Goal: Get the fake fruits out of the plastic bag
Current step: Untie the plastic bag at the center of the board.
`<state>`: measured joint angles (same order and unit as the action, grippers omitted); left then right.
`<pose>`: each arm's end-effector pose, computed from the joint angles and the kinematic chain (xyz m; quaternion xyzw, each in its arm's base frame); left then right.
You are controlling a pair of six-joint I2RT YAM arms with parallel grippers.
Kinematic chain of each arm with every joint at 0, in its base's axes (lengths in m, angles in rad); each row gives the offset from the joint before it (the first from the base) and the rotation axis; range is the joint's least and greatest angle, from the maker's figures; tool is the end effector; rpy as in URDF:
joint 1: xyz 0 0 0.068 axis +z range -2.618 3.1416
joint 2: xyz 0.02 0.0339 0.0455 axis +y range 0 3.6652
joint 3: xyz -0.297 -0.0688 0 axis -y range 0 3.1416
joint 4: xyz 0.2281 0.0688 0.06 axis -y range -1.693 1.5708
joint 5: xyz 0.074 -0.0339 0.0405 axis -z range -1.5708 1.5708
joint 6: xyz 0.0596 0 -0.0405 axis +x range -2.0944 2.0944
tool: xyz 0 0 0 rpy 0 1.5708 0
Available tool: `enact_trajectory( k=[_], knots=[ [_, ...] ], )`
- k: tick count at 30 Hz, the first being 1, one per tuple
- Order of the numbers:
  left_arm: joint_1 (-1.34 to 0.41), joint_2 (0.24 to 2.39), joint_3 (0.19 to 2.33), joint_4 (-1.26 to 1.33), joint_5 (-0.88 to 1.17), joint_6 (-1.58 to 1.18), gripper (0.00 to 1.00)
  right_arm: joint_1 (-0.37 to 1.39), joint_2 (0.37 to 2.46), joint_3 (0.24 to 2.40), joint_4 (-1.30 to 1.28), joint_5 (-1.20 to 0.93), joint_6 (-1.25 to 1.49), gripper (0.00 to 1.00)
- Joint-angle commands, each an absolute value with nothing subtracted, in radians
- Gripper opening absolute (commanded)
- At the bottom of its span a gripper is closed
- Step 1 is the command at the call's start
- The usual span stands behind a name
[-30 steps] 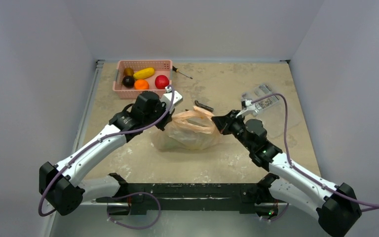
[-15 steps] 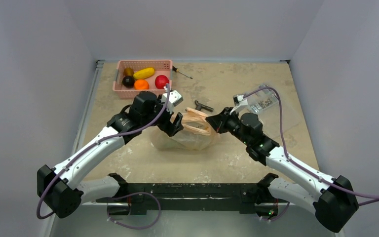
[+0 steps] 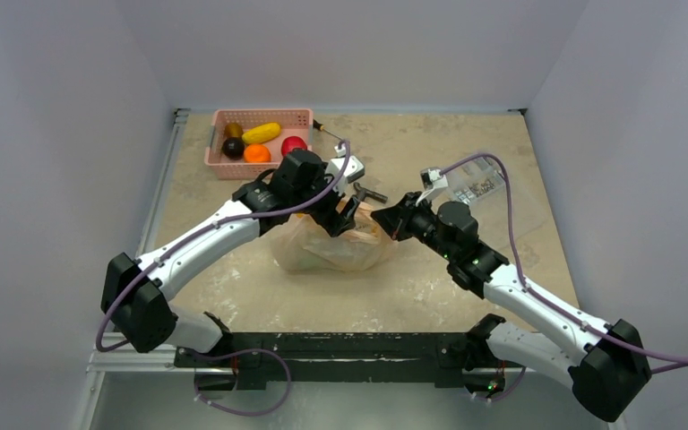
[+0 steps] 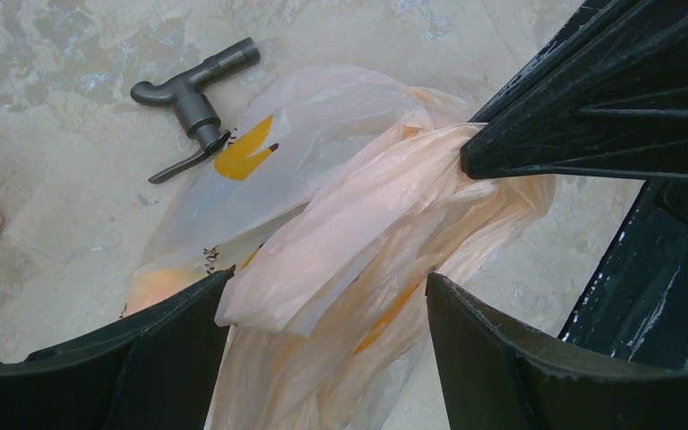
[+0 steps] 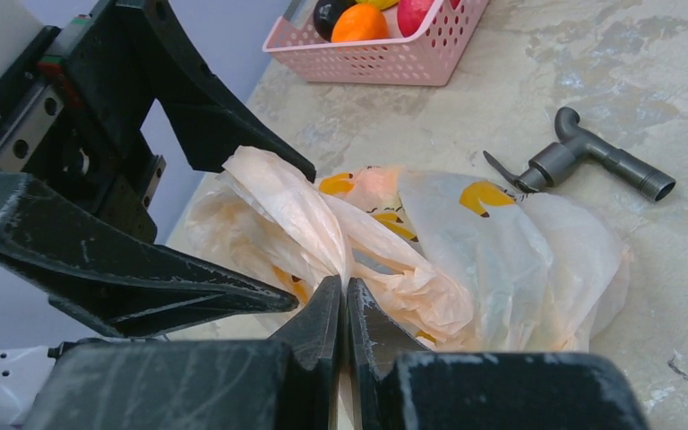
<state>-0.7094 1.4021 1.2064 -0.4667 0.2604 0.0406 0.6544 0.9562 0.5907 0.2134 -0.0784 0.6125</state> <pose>0.2247 -0.2131 0.3399 0.3794 0.8082 -0.2530 0.3726 0.1678 0.1346 0.3104 -0.0414 0.7575 0.4092 0.5070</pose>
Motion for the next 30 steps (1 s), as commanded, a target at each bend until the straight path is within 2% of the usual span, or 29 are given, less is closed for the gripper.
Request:
enact_trajectory(
  k=[1,3,5,7,9,13,18,19,23,25,27,30],
  knots=[
    [-0.711,1.434,1.227,-0.425,0.290,0.054,0.76,0.654,0.946,0.611,0.242,-0.081,0.644,0.00],
    [-0.711,1.452,1.253,-0.456,0.267,0.045,0.68,0.654,0.938,0.604,0.239,-0.063,0.671,0.00],
    [-0.710,1.452,1.264,-0.466,0.238,0.044,0.53,0.655,0.918,0.580,0.252,-0.035,0.722,0.00],
    [-0.710,1.435,1.259,-0.468,0.207,0.054,0.32,0.654,0.893,0.537,0.266,0.005,0.788,0.00],
    [-0.711,1.401,1.242,-0.455,0.115,0.047,0.03,0.655,0.859,0.509,0.222,0.121,0.880,0.00],
    [-0.711,1.288,1.165,-0.400,-0.041,0.042,0.00,0.654,0.751,0.434,0.025,0.382,1.198,0.00],
    [-0.711,1.172,1.081,-0.304,-0.073,0.010,0.00,0.655,0.764,0.452,0.007,0.384,1.094,0.01],
    [-0.710,1.162,1.076,-0.295,-0.078,0.009,0.00,0.655,0.786,0.471,0.005,0.364,1.035,0.04],
    [-0.711,1.142,1.065,-0.277,-0.067,0.009,0.00,0.654,0.878,0.532,0.032,0.259,0.790,0.26],
    [-0.710,1.149,1.071,-0.281,-0.054,-0.017,0.00,0.654,0.937,0.600,-0.043,0.242,0.702,0.35],
    [-0.710,1.159,1.080,-0.289,-0.037,-0.021,0.00,0.654,0.977,0.666,-0.100,0.208,0.593,0.38],
    [-0.710,1.164,1.087,-0.293,-0.021,-0.020,0.00,0.654,1.027,0.743,-0.150,0.173,0.522,0.58]
  ],
)
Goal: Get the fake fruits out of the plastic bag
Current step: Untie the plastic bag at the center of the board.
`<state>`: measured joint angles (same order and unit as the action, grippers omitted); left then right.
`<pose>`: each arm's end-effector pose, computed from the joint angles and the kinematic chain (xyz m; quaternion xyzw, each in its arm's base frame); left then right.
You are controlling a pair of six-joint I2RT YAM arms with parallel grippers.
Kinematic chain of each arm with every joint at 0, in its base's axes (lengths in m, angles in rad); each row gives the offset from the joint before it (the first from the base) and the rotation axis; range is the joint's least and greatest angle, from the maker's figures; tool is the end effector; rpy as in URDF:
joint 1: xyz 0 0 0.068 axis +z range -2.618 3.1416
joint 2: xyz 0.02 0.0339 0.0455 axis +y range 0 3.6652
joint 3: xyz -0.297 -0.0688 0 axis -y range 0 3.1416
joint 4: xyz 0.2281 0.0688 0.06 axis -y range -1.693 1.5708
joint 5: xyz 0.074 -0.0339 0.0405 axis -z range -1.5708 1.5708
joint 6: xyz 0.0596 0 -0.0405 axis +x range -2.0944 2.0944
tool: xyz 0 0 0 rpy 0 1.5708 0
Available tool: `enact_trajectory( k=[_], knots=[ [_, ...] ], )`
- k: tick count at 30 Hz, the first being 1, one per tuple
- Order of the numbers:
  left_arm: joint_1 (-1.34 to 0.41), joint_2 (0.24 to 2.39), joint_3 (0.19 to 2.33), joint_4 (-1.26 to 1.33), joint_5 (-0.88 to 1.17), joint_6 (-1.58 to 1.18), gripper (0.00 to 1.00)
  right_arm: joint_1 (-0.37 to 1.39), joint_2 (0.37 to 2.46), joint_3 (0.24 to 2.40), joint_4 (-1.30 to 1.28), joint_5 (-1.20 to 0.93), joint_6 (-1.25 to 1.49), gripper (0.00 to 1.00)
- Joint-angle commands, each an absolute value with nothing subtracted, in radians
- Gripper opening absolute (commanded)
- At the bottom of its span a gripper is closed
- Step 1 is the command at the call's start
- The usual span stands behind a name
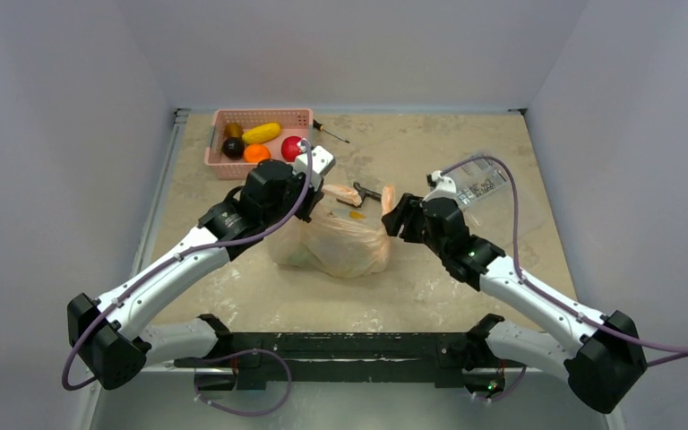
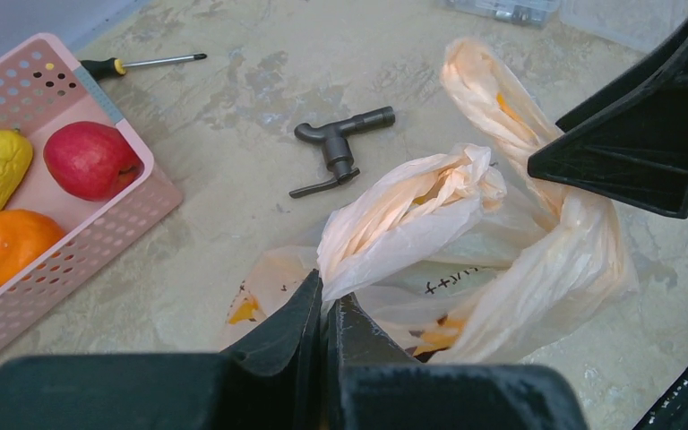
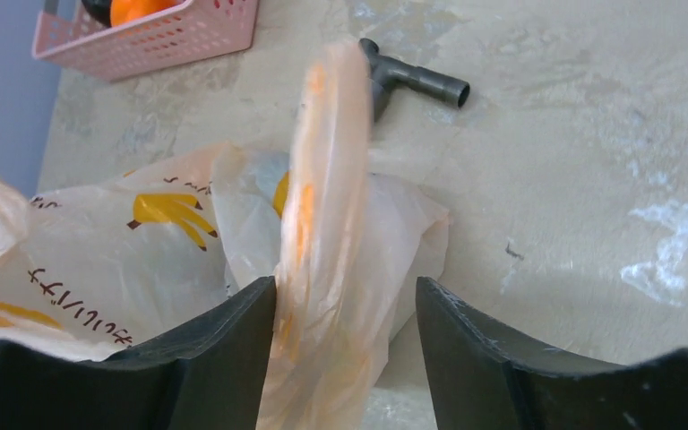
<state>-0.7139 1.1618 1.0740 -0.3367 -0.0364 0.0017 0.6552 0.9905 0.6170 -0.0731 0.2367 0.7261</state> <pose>0.1950 -0.1660 0.3708 0.2850 0.7903 -0.1747 0.5135 0.1754 0.1171 0.2775 0.0927 0.8375 0.2601 0.4716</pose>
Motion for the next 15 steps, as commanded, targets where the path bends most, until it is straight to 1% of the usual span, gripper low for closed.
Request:
enact_trajectory(
  k=[1,2,3,4,5,8,10,11,13,15],
  knots=[
    [-0.710,1.163,1.088,-0.294,-0.018,-0.020,0.00,0.655,1.048,0.778,-0.183,0.185,0.515,0.65],
    [-0.710,1.163,1.089,-0.295,-0.014,-0.021,0.00,0.655,1.069,0.808,-0.215,0.197,0.511,0.70],
    [-0.711,1.163,1.092,-0.296,-0.010,-0.021,0.00,0.654,1.088,0.836,-0.241,0.216,0.528,0.78],
    [-0.710,1.162,1.095,-0.298,-0.005,-0.022,0.00,0.654,1.102,0.856,-0.256,0.227,0.548,0.83],
    [-0.710,1.161,1.095,-0.299,-0.005,-0.024,0.00,0.653,1.113,0.870,-0.263,0.227,0.564,0.87],
    [-0.710,1.160,1.094,-0.299,-0.005,-0.026,0.00,0.653,1.158,0.920,-0.270,0.203,0.604,0.91],
    [-0.710,1.159,1.092,-0.300,-0.005,-0.028,0.00,0.653,1.208,0.961,-0.309,0.217,0.634,0.92],
    [-0.710,1.160,1.092,-0.298,-0.005,-0.028,0.00,0.653,1.227,0.982,-0.328,0.219,0.645,0.90],
    [-0.710,1.161,1.095,-0.302,-0.005,-0.028,0.00,0.653,1.249,1.009,-0.368,0.219,0.666,0.82],
    [-0.710,1.161,1.095,-0.303,-0.005,-0.030,0.00,0.653,1.231,1.000,-0.364,0.232,0.683,0.76]
  ],
)
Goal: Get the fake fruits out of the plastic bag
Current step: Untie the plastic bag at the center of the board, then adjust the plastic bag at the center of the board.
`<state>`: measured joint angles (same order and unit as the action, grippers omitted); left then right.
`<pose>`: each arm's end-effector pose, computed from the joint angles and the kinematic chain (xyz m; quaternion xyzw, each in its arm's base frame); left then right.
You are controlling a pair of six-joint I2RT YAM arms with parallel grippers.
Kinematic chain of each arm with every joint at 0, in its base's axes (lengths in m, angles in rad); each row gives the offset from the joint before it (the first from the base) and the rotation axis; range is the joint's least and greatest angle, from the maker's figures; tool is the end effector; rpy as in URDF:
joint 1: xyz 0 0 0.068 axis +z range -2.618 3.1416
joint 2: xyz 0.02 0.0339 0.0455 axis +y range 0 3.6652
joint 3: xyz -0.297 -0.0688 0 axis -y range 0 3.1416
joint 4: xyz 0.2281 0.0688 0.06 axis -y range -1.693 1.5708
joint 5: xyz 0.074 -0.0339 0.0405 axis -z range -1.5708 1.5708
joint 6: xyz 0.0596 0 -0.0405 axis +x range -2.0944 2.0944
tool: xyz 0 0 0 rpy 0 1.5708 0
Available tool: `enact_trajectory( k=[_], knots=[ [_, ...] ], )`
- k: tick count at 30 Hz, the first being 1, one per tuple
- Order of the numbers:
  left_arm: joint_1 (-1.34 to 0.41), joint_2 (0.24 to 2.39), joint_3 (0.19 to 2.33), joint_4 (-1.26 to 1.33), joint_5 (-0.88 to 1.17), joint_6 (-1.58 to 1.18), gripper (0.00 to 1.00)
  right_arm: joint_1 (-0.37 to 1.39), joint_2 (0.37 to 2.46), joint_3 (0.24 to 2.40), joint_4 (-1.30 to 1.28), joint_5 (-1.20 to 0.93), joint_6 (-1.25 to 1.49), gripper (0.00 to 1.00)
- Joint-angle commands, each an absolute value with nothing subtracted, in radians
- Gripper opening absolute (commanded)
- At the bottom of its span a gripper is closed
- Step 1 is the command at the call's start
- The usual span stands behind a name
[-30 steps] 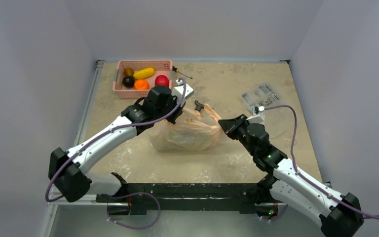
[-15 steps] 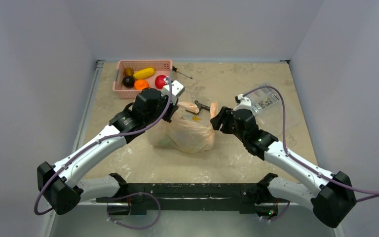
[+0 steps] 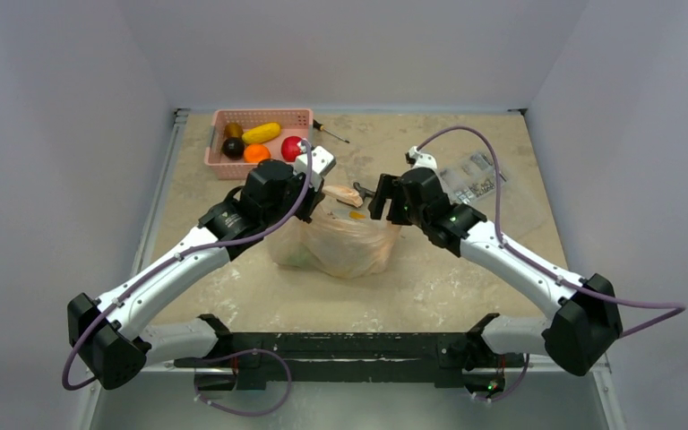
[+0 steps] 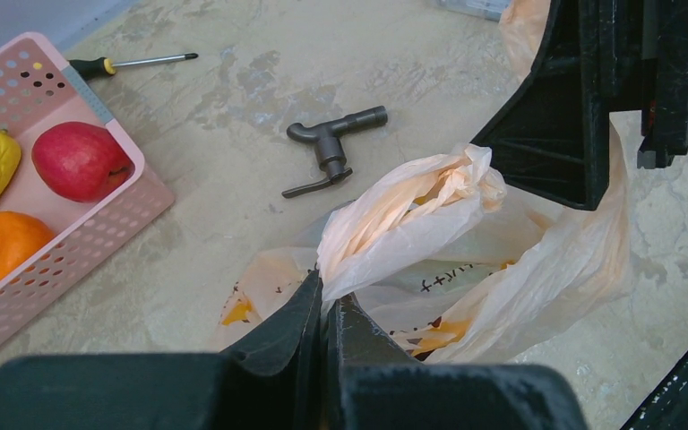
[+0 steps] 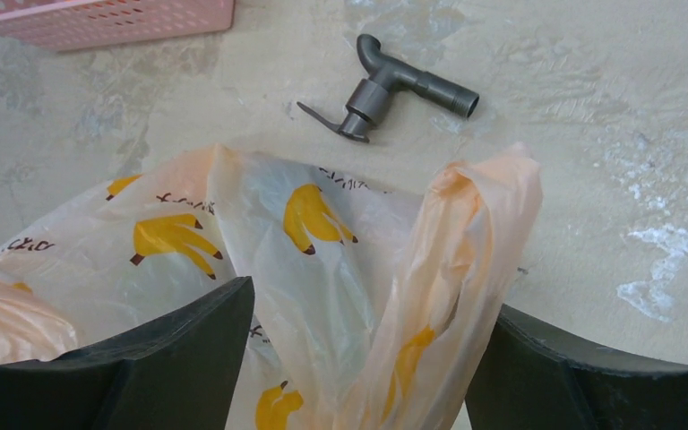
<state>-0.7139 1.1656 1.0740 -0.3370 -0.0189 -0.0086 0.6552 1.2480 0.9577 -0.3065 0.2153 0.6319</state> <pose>0.1950 -0.1675 0.3698 0.2858 0.7913 -0.1836 0.5085 0.2225 0.1550 0.3130 0.0400 0.8792 0.2032 0.4292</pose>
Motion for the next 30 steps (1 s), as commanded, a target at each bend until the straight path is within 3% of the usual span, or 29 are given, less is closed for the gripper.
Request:
enact_trajectory(
  k=[1,6,7,10,12,17,22,25,30],
  knots=[
    [-0.710,1.161,1.095,-0.304,-0.006,-0.028,0.00,0.652,1.215,0.982,-0.355,0.247,0.685,0.75],
    [-0.710,1.174,1.101,-0.306,-0.012,-0.025,0.00,0.653,1.134,0.944,-0.344,0.309,0.668,0.71],
    [-0.710,1.176,1.101,-0.307,-0.009,-0.026,0.00,0.653,1.124,0.941,-0.342,0.305,0.659,0.64],
    [-0.711,1.183,1.099,-0.306,-0.005,-0.027,0.00,0.653,1.105,0.934,-0.329,0.309,0.629,0.16],
    [-0.711,1.191,1.102,-0.308,-0.005,-0.019,0.02,0.653,1.096,0.924,-0.309,0.326,0.604,0.00],
    [-0.714,1.193,1.148,-0.418,0.103,0.056,0.52,0.654,1.088,0.956,-0.287,0.238,0.561,0.00],
    [-0.759,1.251,1.305,-0.575,0.026,0.069,0.89,0.654,1.060,0.942,-0.231,0.192,0.551,0.00],
    [-0.828,1.328,1.445,-0.671,-0.178,0.099,0.94,0.653,1.069,0.953,-0.233,0.178,0.544,0.00],
    [-0.908,1.424,1.558,-0.731,-0.281,0.133,0.96,0.653,1.066,0.949,-0.232,0.166,0.532,0.00]
  ],
)
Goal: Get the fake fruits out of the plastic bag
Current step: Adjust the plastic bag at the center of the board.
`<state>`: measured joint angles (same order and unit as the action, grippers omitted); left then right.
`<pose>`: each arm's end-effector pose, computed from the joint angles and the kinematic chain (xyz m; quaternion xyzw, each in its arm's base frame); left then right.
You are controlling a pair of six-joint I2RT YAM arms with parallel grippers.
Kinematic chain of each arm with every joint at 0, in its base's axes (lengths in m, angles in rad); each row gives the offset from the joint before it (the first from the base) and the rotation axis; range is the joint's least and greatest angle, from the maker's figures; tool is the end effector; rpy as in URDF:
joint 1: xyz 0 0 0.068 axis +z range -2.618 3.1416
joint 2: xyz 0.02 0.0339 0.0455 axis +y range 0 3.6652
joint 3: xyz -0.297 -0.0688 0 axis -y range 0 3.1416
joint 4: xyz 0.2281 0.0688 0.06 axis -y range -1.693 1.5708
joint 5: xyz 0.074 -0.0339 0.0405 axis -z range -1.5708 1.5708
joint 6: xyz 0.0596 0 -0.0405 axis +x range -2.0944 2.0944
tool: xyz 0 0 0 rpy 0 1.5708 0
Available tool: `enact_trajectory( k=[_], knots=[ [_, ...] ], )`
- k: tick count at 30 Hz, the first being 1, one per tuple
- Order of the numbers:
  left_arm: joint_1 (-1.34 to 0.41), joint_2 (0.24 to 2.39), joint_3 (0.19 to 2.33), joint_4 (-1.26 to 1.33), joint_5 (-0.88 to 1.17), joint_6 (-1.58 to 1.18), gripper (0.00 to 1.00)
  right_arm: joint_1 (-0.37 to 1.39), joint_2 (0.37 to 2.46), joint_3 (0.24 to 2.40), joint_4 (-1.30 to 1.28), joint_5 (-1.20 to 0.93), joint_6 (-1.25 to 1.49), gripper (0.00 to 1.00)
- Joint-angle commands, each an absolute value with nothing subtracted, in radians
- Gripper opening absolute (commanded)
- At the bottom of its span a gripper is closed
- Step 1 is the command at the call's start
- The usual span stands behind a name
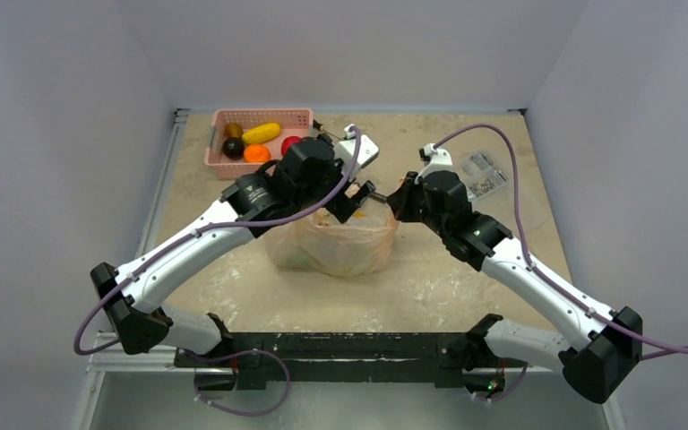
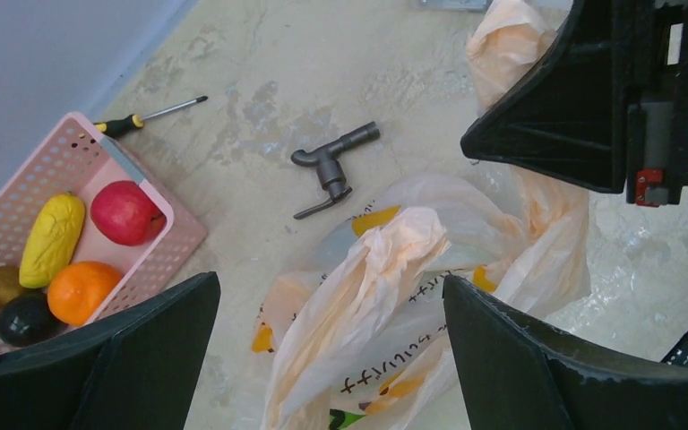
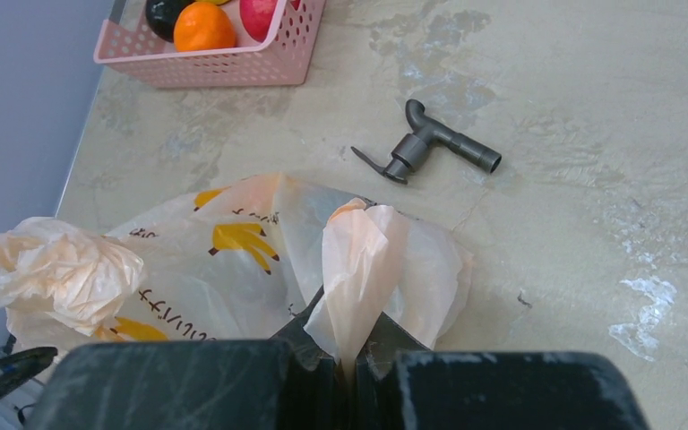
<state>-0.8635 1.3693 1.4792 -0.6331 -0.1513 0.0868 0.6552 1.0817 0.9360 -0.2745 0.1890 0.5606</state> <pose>0.1991 -0.2190 0.4227 0.3614 0.7851 -0.1283 0.4864 0.1938 0.1348 0.3479 0.0118 0.8368 0.2444 0.4898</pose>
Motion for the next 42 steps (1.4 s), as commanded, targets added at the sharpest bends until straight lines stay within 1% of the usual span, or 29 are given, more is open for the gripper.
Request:
enact_trajectory(
  k=[1,6,7,8,9,10,11,12,13,14,16,18,24,27,29,31,35,39,42],
  knots=[
    [-0.916,1.442,1.574,-0.747,-0.291,0.131,0.95,0.653,1.061,0.945,-0.229,0.164,0.533,0.00],
    [-0.948,1.488,1.587,-0.745,-0.324,0.124,0.94,0.653,1.021,0.913,-0.202,0.136,0.532,0.00],
    [-0.949,1.495,1.585,-0.730,-0.334,0.121,0.93,0.653,1.018,0.907,-0.199,0.134,0.533,0.00],
    [-0.950,1.504,1.587,-0.718,-0.361,0.114,0.90,0.653,1.014,0.905,-0.197,0.135,0.532,0.00],
    [-0.950,1.517,1.596,-0.709,-0.409,0.101,0.83,0.653,1.015,0.907,-0.198,0.135,0.533,0.00],
    [-0.950,1.530,1.610,-0.707,-0.471,0.081,0.68,0.653,1.015,0.909,-0.197,0.134,0.532,0.00],
    [-0.950,1.541,1.635,-0.713,-0.543,0.051,0.50,0.653,1.016,0.911,-0.197,0.130,0.534,0.00],
    [-0.948,1.547,1.659,-0.721,-0.618,0.019,0.29,0.653,1.016,0.914,-0.198,0.126,0.539,0.00],
    [-0.948,1.547,1.682,-0.728,-0.700,-0.030,0.06,0.653,1.014,0.916,-0.199,0.123,0.549,0.00],
    [-0.945,1.540,1.693,-0.732,-0.759,-0.065,0.00,0.652,1.012,0.922,-0.202,0.126,0.560,0.00],
    [-0.924,1.510,1.717,-0.731,-0.789,-0.115,0.00,0.652,1.009,0.952,-0.213,0.140,0.581,0.00],
    [-0.887,1.475,1.749,-0.740,-0.765,-0.194,0.00,0.651,1.011,1.014,-0.229,0.174,0.587,0.00],
    [-0.709,1.368,1.827,-0.792,-0.564,-0.396,0.00,0.631,1.069,1.215,-0.230,0.259,0.573,0.00],
    [-0.621,1.341,1.881,-0.838,-0.511,-0.442,0.00,0.611,1.125,1.328,-0.222,0.296,0.533,0.00],
    [-0.577,1.329,1.920,-0.885,-0.477,-0.460,0.00,0.586,1.175,1.402,-0.203,0.267,0.471,0.00],
    [-0.555,1.306,1.923,-0.915,-0.467,-0.461,0.00,0.561,1.277,1.551,-0.267,0.226,0.437,0.00],
    [-0.542,1.221,1.856,-0.954,-0.430,-0.490,0.00,0.559,1.469,1.766,-0.324,0.067,0.393,0.00],
    [-0.542,1.096,1.707,-0.954,-0.334,-0.598,0.00,0.560,1.593,1.831,-0.234,-0.047,0.383,0.00],
    [-0.542,1.001,1.560,-0.889,-0.240,-0.700,0.00,0.563,1.687,1.912,-0.224,-0.111,0.395,0.00]
  ],
)
